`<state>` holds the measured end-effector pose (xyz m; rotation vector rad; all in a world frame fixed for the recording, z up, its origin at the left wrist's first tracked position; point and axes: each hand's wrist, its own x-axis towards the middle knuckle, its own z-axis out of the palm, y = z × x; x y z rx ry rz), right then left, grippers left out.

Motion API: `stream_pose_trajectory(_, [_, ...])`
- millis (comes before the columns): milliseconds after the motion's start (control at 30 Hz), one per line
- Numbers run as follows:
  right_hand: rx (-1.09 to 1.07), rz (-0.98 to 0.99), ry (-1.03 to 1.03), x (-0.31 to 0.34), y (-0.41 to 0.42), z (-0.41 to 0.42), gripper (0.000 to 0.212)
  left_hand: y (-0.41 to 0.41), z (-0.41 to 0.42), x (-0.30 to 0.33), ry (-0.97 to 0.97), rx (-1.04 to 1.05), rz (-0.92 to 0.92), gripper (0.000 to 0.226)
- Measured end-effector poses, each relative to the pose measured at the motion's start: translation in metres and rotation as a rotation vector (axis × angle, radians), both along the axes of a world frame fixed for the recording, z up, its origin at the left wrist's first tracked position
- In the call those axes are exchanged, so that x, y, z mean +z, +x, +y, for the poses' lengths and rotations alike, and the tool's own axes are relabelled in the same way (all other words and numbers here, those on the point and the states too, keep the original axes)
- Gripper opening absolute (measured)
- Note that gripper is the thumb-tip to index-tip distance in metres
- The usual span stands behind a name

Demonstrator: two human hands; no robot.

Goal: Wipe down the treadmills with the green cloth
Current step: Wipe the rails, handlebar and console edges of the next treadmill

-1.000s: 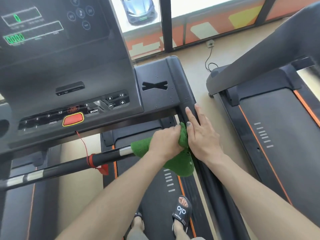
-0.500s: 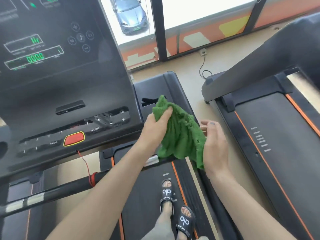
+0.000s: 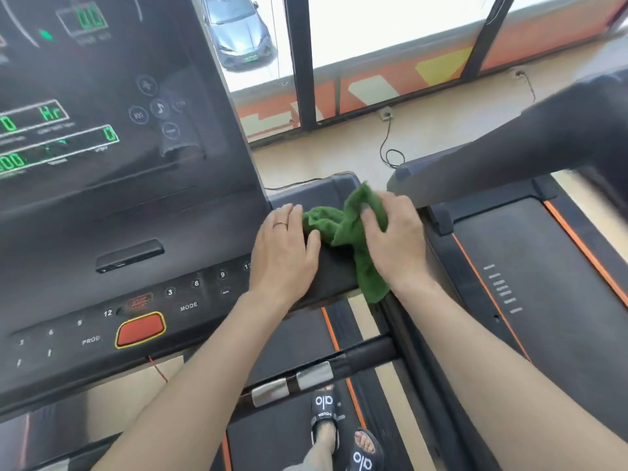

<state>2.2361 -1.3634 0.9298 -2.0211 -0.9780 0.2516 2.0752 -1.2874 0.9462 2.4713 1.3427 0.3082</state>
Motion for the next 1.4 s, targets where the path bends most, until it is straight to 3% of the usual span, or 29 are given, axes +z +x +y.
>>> stream_pose_trajectory(100, [0.288, -0.535, -0.344, -0.036, -0.017, 0.022, 0.051, -0.005, 0.039, -0.018, 0.137, -0.137, 0.348, 0.058])
stream_pose_trajectory(200, [0.378, -0.68, -0.437, -0.046, -0.02, 0.033, 0.054, -0.012, 0.057, -0.029, 0.273, -0.224, 0.454, 0.058])
stream_pose_trajectory(333, [0.41, -0.716, -0.45, -0.048, 0.007, 0.088, 0.052, -0.016, 0.058, -0.043, 0.335, -0.224, 0.382, 0.055])
stream_pose_trajectory(500, [0.375, -0.637, -0.527, -0.041, 0.011, 0.167, 0.049, -0.015, 0.059, -0.043, 0.329, -0.22, 0.422, 0.061])
stream_pose_trajectory(767, [0.477, -0.569, -0.488, -0.035, -0.032, 0.008, 0.051, -0.017, 0.062, -0.042, 0.273, -0.237, 0.308, 0.065])
stream_pose_trajectory(933, [0.544, -0.672, -0.441, -0.04, 0.002, 0.08, 0.05, -0.015, 0.061, -0.041, 0.255, -0.218, 0.307, 0.061])
stream_pose_trajectory(1067, [0.353, -0.593, -0.462, -0.041, 0.002, 0.14, 0.054, -0.015, 0.061, -0.039, 0.28, -0.217, 0.354, 0.058])
stream_pose_trajectory(1267, [0.484, -0.578, -0.44, -0.04, -0.025, 0.021, 0.049, -0.016, 0.059, -0.034, 0.278, -0.204, 0.331, 0.061])
stream_pose_trajectory(1400, [0.648, -0.645, -0.409, -0.035, -0.005, 0.057, 0.05, -0.02, 0.054, -0.028, 0.236, -0.187, 0.248, 0.063])
